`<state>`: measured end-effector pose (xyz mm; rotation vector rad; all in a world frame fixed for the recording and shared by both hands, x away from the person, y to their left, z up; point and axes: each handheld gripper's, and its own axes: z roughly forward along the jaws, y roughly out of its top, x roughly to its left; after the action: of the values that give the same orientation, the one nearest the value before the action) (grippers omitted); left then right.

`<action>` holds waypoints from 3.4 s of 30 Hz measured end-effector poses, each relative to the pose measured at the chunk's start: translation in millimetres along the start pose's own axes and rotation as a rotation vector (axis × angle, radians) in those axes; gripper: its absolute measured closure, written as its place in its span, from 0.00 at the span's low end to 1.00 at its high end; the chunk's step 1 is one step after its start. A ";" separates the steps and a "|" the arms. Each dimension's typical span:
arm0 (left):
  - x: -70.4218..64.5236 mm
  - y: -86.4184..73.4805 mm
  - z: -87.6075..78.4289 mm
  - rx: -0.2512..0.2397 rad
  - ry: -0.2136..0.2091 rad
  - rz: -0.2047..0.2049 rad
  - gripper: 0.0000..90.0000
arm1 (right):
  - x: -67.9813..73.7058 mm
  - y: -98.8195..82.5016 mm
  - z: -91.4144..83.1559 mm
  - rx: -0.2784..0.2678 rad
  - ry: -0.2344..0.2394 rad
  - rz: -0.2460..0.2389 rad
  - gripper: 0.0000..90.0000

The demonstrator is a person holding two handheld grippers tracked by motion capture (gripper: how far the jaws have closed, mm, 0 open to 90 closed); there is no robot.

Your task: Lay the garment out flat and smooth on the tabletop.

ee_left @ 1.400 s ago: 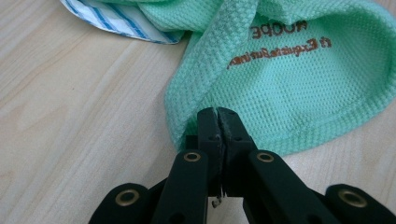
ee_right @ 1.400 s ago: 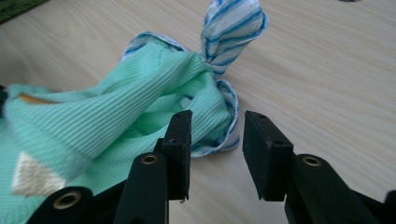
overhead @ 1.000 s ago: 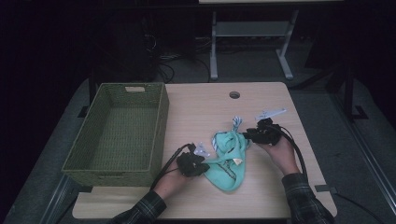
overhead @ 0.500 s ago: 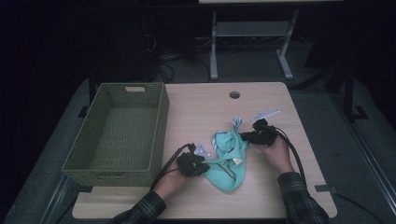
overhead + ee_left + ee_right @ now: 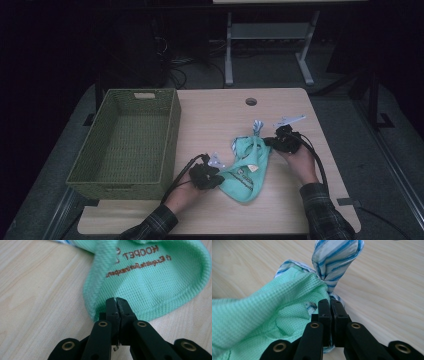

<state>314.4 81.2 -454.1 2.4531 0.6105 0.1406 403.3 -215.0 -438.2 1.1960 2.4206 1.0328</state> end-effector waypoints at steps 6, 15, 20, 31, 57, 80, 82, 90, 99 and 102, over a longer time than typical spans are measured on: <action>-0.1 0.0 -0.1 0.001 0.000 -0.001 0.98 | -15.9 -4.7 -10.7 -0.010 -0.061 0.017 0.98; -0.4 -0.1 0.1 -0.002 -0.001 -0.006 0.98 | -36.5 -14.9 -16.6 0.008 -0.109 0.052 0.98; -0.4 -0.1 0.0 -0.001 0.000 -0.004 0.99 | -45.2 -20.9 -15.1 0.032 -0.129 0.074 0.98; -0.3 0.0 -0.2 0.003 0.000 -0.003 0.99 | -51.6 -32.5 -1.7 0.060 -0.157 0.091 0.98; 4.9 12.6 -16.1 -0.142 0.008 -0.043 0.94 | 2.6 -46.5 -42.5 -0.044 -0.021 0.049 1.00; 40.4 55.8 33.1 -0.124 0.058 -0.029 0.99 | 55.7 -68.4 -31.2 0.038 0.070 -0.024 1.00; 40.3 57.9 37.5 -0.117 0.052 -0.022 0.99 | 58.0 -68.1 -29.4 0.040 0.073 -0.031 1.00; 34.2 58.8 49.9 -0.079 0.062 0.017 0.99 | 57.9 -69.7 -24.4 0.074 0.067 -0.046 1.00; 30.7 52.0 41.4 -0.041 0.059 0.028 0.99 | 55.5 -70.0 -24.9 0.080 0.064 -0.050 1.00; 28.0 46.8 37.1 -0.033 0.048 0.021 0.99 | 53.9 -70.0 -25.3 0.080 0.058 -0.053 1.00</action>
<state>366.4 40.9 -458.4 2.4305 0.5980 0.2167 315.1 -214.5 -464.0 1.1348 2.5466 0.9766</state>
